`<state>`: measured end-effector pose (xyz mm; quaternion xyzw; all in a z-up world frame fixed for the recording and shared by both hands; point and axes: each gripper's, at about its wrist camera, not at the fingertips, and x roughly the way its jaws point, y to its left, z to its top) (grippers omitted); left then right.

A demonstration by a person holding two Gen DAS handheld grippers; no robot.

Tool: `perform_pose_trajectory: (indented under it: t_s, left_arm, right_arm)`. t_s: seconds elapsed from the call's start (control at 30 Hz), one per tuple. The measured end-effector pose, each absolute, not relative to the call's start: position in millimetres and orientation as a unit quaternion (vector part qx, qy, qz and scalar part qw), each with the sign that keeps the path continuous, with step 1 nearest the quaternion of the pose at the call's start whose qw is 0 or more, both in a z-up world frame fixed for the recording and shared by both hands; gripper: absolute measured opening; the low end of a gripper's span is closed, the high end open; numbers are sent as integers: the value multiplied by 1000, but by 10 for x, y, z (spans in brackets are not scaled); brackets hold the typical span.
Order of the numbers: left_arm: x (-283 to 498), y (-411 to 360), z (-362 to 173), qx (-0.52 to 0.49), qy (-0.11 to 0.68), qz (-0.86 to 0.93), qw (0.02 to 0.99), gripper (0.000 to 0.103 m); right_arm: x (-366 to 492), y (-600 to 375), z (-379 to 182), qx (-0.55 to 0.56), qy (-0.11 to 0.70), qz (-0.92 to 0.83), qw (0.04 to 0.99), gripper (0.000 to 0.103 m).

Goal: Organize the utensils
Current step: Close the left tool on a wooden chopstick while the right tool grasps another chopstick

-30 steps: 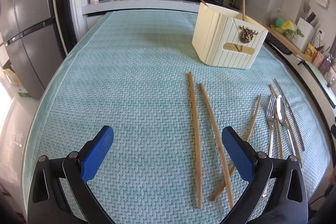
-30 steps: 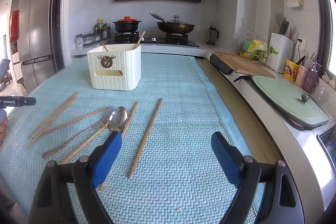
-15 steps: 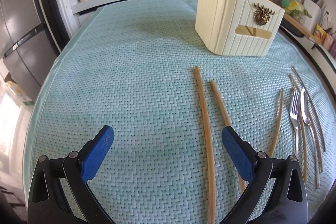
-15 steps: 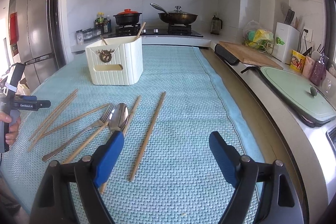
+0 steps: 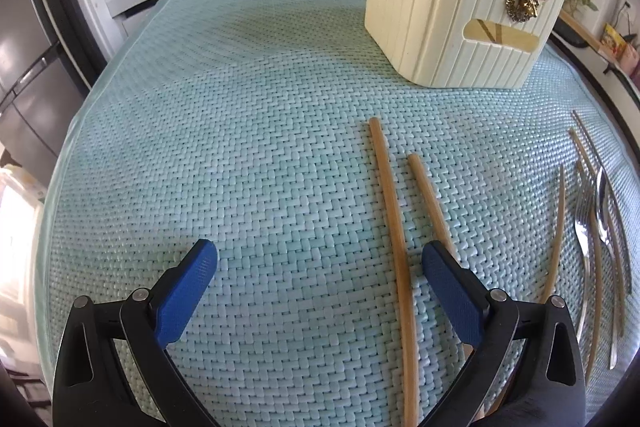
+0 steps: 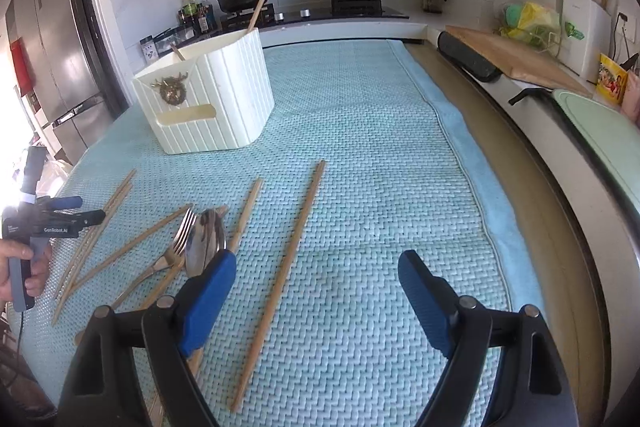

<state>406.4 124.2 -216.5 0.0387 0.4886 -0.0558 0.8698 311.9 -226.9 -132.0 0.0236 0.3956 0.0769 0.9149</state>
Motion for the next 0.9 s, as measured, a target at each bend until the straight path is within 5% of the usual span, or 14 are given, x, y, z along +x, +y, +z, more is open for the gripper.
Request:
perform_pose_trajectory:
  t_s: [0.17, 0.27, 0.5, 0.6, 0.9]
  left_arm:
    - [4199, 1221, -2168, 38, 503, -61, 861, 101]
    - [4232, 1193, -2160, 39, 508, -68, 858, 97]
    - [4290, 1023, -2109, 51, 515, -85, 851, 84]
    - [4300, 970, -2089, 56, 523, -93, 845, 78]
    - [4450, 717, -1991, 70, 549, -105, 826, 47]
  right_arm:
    - [3475, -2198, -1445, 20, 427, 86, 900, 85]
    - [3640, -2165, -1505, 21, 447, 98, 889, 68]
    - [3932, -1997, -1603, -6, 481, 112, 870, 56]
    - [4056, -1897, -1609, -25, 487, 104, 867, 56]
    - [4347, -1854, -1549, -18, 525, 60, 849, 33]
